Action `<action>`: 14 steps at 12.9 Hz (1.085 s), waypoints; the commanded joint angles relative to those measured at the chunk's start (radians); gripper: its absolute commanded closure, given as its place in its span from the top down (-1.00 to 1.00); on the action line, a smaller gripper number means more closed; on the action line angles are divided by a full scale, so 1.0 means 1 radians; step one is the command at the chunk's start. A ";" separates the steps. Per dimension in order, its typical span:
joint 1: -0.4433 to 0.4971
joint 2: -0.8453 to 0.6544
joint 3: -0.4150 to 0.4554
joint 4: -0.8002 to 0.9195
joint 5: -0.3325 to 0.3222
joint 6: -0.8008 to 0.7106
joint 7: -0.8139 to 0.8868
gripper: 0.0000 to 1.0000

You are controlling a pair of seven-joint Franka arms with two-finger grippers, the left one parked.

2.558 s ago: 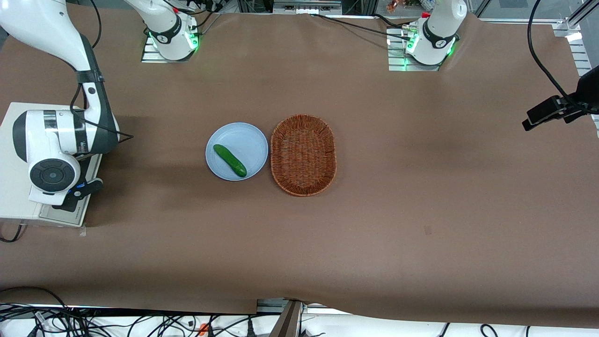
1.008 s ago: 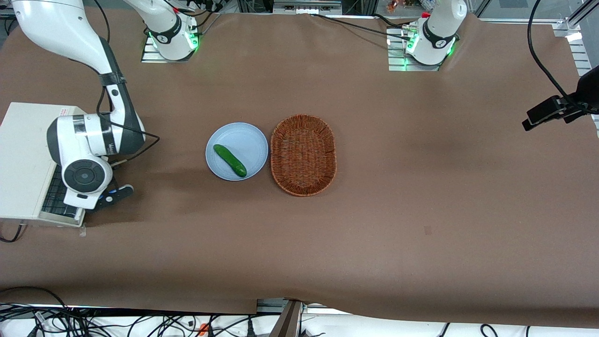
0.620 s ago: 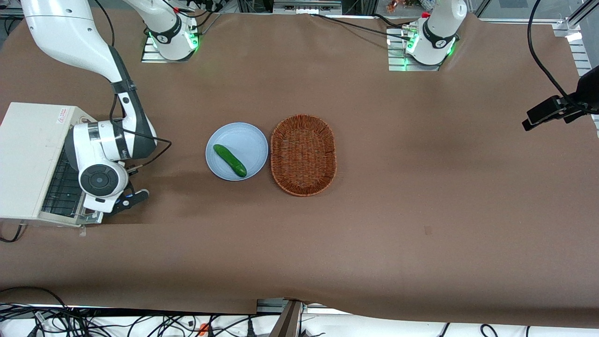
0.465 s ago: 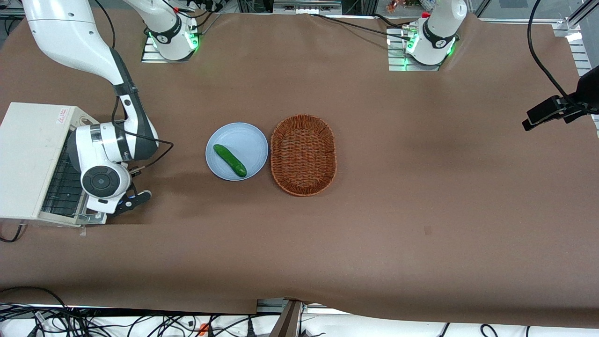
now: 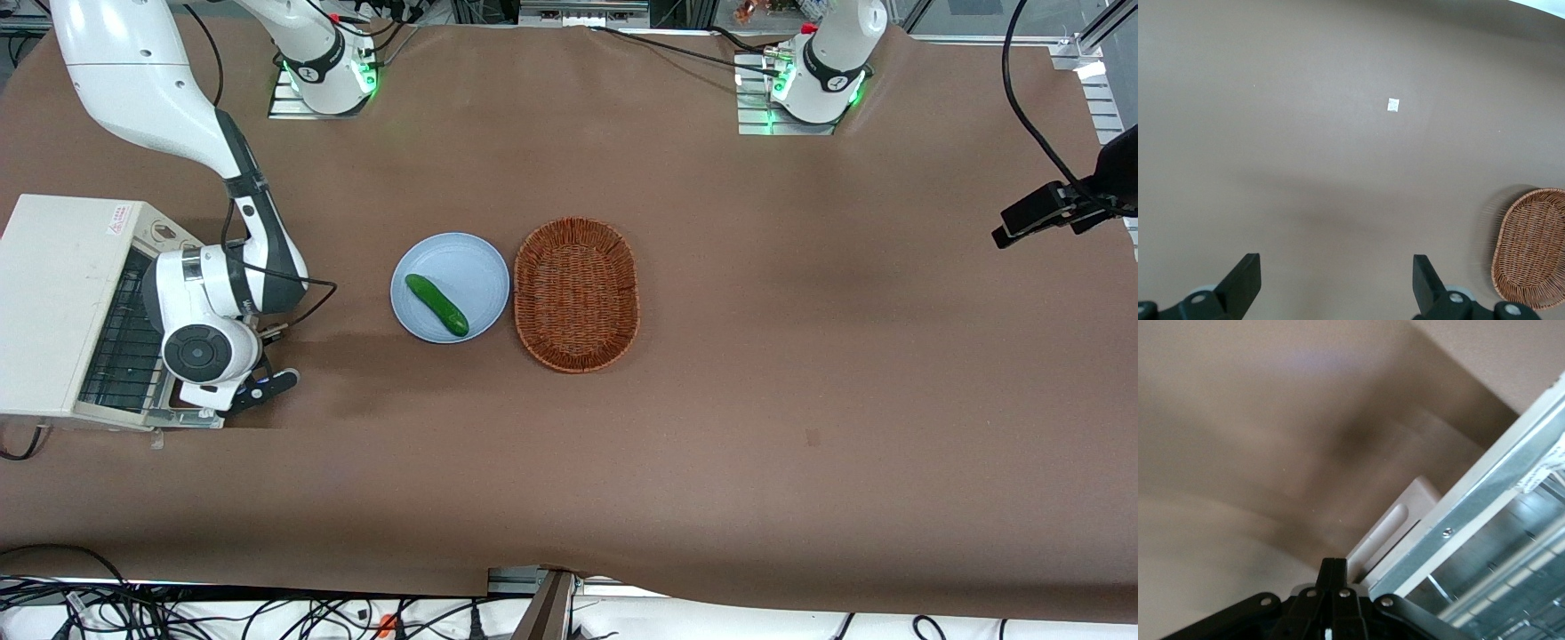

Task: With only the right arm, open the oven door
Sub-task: 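Pull the handle outward and down with the right gripper, swinging the door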

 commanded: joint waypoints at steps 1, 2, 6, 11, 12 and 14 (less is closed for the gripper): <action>-0.036 0.017 -0.031 -0.001 0.015 -0.010 -0.013 -1.00; -0.039 0.020 -0.031 -0.001 0.041 -0.010 -0.013 -1.00; -0.051 0.027 -0.033 -0.001 0.153 -0.015 0.012 -1.00; -0.059 0.040 -0.034 0.000 0.327 -0.024 0.056 -1.00; -0.059 0.040 -0.036 0.000 0.344 -0.024 0.082 -1.00; -0.055 0.039 -0.033 0.020 0.345 -0.037 0.124 -1.00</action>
